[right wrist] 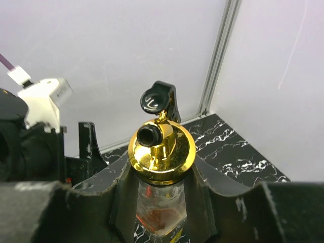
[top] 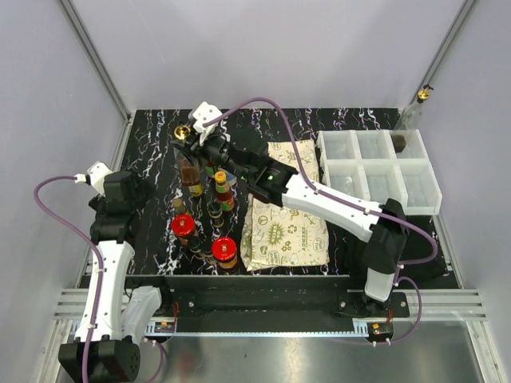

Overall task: Organize the condiment bottles
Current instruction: Place the bottle in the storage box.

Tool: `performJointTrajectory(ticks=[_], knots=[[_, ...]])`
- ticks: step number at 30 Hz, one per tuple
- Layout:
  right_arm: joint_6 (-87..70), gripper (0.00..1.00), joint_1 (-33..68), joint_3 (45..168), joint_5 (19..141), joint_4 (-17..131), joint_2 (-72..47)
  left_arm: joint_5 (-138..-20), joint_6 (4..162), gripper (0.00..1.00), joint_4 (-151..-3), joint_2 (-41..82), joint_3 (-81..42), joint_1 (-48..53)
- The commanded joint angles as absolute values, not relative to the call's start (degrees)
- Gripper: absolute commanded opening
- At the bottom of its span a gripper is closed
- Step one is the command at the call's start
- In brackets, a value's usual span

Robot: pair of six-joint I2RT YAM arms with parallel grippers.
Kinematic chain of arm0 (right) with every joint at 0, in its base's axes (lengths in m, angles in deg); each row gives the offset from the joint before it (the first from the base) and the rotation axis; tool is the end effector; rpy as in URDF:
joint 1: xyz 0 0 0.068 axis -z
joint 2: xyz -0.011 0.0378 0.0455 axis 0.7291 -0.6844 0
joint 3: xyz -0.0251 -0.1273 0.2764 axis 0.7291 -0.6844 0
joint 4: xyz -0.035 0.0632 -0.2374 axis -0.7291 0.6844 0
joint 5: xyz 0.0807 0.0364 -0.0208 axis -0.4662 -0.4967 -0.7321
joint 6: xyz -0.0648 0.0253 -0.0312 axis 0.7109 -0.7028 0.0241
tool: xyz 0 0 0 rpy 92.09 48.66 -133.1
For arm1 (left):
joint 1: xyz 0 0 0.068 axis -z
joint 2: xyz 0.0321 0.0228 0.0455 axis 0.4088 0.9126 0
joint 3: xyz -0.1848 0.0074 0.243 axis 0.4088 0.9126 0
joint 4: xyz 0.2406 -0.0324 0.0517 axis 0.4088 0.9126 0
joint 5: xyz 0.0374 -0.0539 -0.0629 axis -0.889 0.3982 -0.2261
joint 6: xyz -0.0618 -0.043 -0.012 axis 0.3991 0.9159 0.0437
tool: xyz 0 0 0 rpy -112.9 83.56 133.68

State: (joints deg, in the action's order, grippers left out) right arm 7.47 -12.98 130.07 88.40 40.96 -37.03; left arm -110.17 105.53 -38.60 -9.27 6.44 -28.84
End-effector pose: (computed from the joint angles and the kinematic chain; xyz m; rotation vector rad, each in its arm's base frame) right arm 0.2377 0.4071 0.4571 -0.8151 1.2002 0.7245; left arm 0.1475 0.0372 0.3112 -0.9221 1.9297 0.1313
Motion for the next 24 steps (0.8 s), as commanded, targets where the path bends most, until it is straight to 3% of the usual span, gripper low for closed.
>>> performJointTrajectory(ticks=[1,12,16,24], knots=[[8.6,0.0,-13.04,135.73,89.72,39.87,-29.98,-105.72,103.5,0.99,-43.05,-9.68,5.42,-29.05],[22.75,0.0,-12.78,132.13,116.96,44.54,-17.68,-89.47,98.59,0.99,-47.7,-10.2,6.3,-29.05],[26.35,0.0,-10.5,132.04,125.21,45.51,-13.54,-88.93,97.88,0.99,-47.71,-10.65,6.74,-29.05],[16.71,0.0,7.51,123.01,127.52,50.08,-3.44,-84.01,96.12,0.99,-49.03,-9.59,7.09,-29.14]])
